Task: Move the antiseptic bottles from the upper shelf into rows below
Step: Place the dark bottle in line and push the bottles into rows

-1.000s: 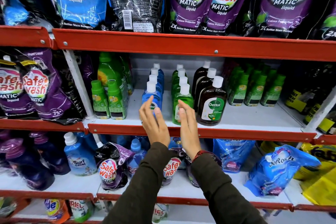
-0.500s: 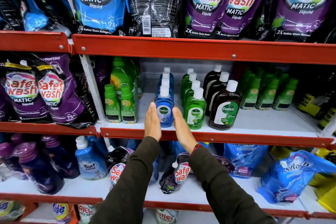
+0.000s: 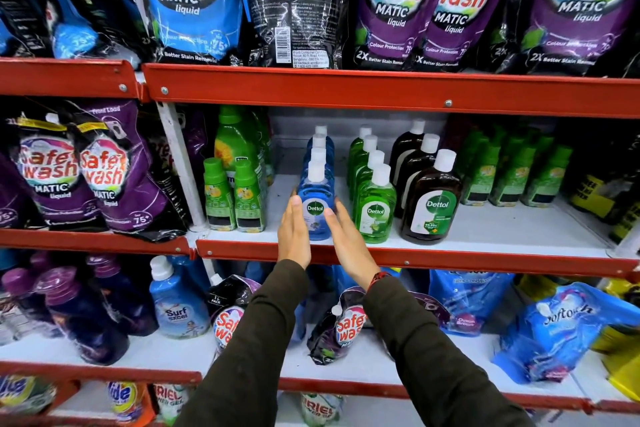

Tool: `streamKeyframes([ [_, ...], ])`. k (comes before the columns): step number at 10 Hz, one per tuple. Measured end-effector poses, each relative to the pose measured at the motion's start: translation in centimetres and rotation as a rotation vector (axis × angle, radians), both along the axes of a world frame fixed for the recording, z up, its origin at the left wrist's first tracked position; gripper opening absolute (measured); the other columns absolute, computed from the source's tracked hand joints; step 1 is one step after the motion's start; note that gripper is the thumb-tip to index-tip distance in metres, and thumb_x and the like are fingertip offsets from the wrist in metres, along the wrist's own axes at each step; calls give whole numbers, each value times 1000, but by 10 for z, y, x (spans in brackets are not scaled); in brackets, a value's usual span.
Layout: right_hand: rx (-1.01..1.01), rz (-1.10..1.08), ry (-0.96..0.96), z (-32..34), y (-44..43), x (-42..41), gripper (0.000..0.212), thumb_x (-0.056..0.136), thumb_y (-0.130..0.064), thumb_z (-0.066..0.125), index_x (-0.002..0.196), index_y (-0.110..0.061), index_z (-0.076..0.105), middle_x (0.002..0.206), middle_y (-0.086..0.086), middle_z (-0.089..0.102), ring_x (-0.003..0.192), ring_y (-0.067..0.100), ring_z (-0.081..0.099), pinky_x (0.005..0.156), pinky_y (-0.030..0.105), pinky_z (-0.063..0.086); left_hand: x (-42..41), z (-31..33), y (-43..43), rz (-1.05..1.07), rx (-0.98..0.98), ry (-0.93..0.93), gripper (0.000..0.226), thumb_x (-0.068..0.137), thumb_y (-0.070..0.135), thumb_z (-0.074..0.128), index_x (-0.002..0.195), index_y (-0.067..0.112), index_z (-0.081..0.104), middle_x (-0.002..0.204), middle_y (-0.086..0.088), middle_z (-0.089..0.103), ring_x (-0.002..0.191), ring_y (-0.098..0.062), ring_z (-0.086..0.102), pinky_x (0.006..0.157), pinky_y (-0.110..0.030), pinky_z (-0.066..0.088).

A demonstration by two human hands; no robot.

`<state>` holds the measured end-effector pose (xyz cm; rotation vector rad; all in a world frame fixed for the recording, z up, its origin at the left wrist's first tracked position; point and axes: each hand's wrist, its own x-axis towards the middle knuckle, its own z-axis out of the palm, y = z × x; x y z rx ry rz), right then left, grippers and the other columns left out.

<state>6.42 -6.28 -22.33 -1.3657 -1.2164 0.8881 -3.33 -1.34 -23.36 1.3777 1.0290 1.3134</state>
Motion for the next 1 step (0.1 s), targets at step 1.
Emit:
streamKeyframes([
  [1,44,-73,-64,2,-15,3,69,102,-52,43,161,-24,20,168,-7,23,155,9,21,122,24,15,0,-4,-6,110,64,19,58,110,48,29,160,19,30,168,-3,32,154,-13,28,124,-27,18],
])
